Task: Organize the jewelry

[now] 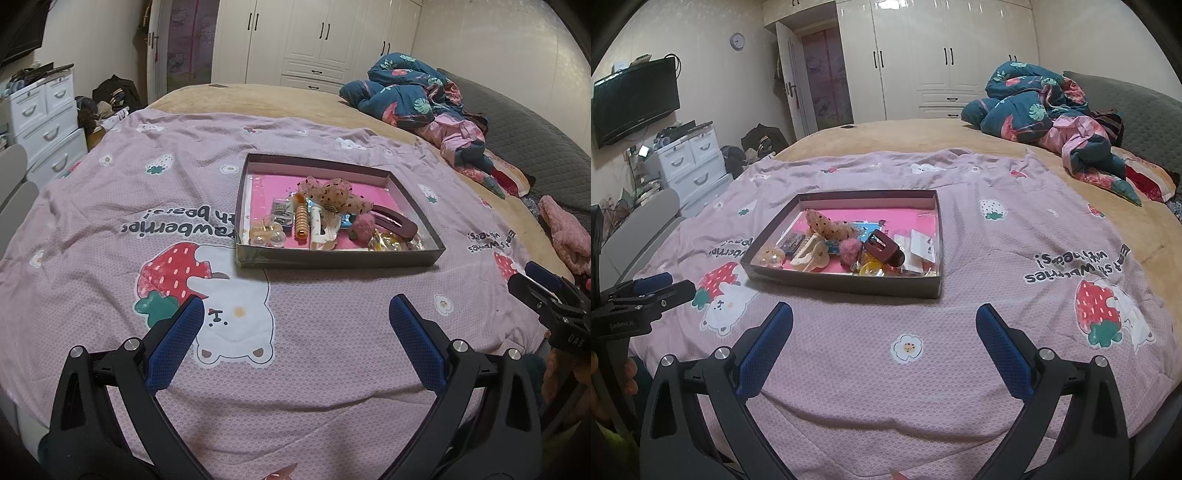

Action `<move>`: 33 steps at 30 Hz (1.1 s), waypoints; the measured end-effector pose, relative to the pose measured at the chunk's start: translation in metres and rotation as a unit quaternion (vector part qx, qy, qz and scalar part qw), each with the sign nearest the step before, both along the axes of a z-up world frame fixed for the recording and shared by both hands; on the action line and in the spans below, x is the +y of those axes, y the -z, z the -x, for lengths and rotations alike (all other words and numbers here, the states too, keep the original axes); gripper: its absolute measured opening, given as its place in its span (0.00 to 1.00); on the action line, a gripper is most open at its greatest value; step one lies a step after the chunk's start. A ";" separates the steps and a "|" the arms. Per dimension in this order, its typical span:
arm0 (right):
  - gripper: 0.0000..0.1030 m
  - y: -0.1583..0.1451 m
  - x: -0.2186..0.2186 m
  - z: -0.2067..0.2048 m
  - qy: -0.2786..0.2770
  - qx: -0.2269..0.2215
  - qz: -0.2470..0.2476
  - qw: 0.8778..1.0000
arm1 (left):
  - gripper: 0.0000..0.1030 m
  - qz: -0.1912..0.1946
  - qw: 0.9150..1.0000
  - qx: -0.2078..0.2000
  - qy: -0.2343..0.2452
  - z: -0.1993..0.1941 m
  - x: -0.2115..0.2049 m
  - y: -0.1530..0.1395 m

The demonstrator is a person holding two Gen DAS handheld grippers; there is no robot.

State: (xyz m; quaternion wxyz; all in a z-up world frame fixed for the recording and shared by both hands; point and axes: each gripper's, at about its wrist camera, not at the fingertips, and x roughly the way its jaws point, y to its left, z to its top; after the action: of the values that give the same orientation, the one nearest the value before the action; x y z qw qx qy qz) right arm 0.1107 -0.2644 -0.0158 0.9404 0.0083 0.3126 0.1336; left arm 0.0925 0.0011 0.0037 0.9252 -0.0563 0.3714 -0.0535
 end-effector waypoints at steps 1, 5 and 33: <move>0.96 0.000 0.000 0.000 0.000 0.000 0.000 1.000 | 0.91 0.000 1.000 0.001 0.000 0.000 0.000 0.000; 0.96 0.001 0.001 0.000 -0.001 0.000 0.001 1.000 | 0.91 -0.001 1.000 0.002 0.000 0.000 0.000 0.001; 0.96 0.002 0.001 0.000 0.001 -0.001 0.004 1.000 | 0.91 -0.011 1.000 0.007 -0.006 -0.003 0.002 0.003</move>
State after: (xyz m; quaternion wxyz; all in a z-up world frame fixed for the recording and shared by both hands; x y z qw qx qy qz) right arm 0.1104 -0.2639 -0.0179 0.9408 0.0051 0.3123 0.1316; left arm 0.0950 0.0032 0.0007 0.9233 -0.0488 0.3785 -0.0440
